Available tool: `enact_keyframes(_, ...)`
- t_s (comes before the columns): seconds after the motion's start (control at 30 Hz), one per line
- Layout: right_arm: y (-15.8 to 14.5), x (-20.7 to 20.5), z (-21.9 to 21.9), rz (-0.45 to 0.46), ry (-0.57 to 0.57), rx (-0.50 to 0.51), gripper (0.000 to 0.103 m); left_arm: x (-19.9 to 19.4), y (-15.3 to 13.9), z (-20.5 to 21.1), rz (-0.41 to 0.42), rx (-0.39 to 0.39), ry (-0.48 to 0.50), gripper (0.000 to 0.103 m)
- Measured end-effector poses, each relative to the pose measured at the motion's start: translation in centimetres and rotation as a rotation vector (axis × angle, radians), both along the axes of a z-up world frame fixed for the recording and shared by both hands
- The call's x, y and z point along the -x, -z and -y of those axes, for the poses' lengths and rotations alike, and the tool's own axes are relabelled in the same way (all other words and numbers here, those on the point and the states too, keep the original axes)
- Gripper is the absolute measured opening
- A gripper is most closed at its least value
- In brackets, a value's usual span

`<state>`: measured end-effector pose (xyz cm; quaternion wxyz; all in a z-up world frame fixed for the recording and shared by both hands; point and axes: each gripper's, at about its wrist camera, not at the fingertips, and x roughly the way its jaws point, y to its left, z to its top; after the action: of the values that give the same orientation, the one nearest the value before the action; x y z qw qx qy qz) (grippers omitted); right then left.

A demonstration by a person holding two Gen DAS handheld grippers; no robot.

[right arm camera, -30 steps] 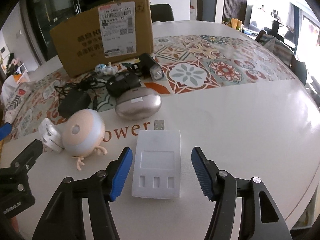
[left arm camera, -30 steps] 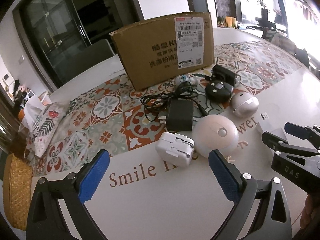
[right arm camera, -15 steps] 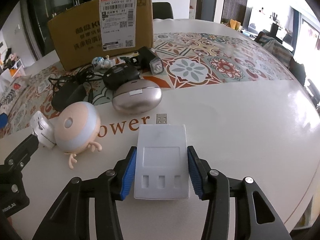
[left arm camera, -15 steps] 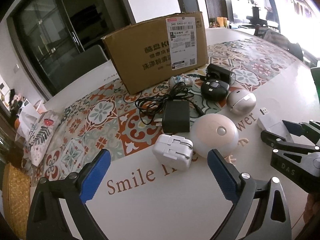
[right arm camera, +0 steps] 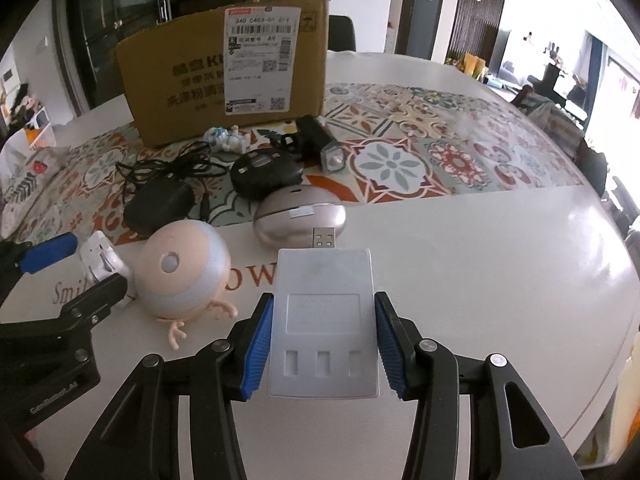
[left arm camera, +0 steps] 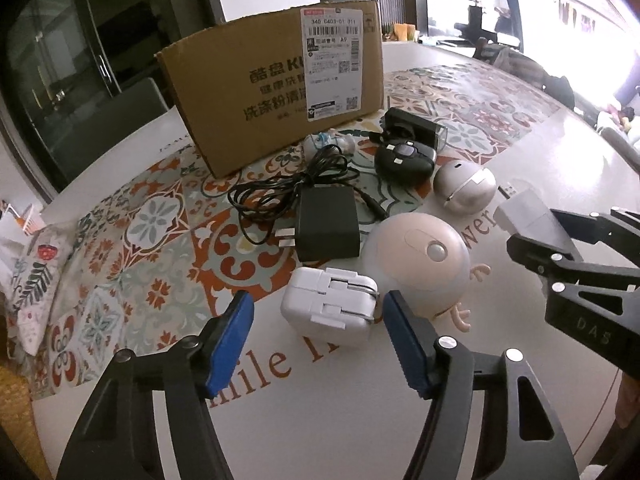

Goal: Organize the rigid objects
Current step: 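Close the left tool on the white power adapter, then carry the adapter with the left tool and charger with the right tool over the box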

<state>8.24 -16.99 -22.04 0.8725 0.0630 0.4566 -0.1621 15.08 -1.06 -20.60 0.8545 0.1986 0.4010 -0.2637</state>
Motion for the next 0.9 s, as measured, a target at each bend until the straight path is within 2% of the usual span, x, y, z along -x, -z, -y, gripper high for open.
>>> enact_keyframes(0.23,0.3,-0.4,-0.4,-0.011,-0.010,0.004,0.048,-0.4,0.7,0.2,-0.017,0.039,0.030,0.048)
enact_keyframes(0.43,0.0,-0.4,-0.5,-0.007,-0.022,0.009,0.048,-0.3,0.5,0.1,-0.027,0.049,0.017,0.047)
enact_keyframes(0.63,-1.5,-0.5,-0.5,0.020,-0.040,0.009,0.048,0.2,-1.8,-0.4,-0.005,0.078,-0.033,0.047)
enact_keyframes(0.9,-5.6,-1.2,-0.2,0.111,-0.066,0.007,0.048,-0.3,-6.6,-0.9,0.050,0.148,-0.150,0.047)
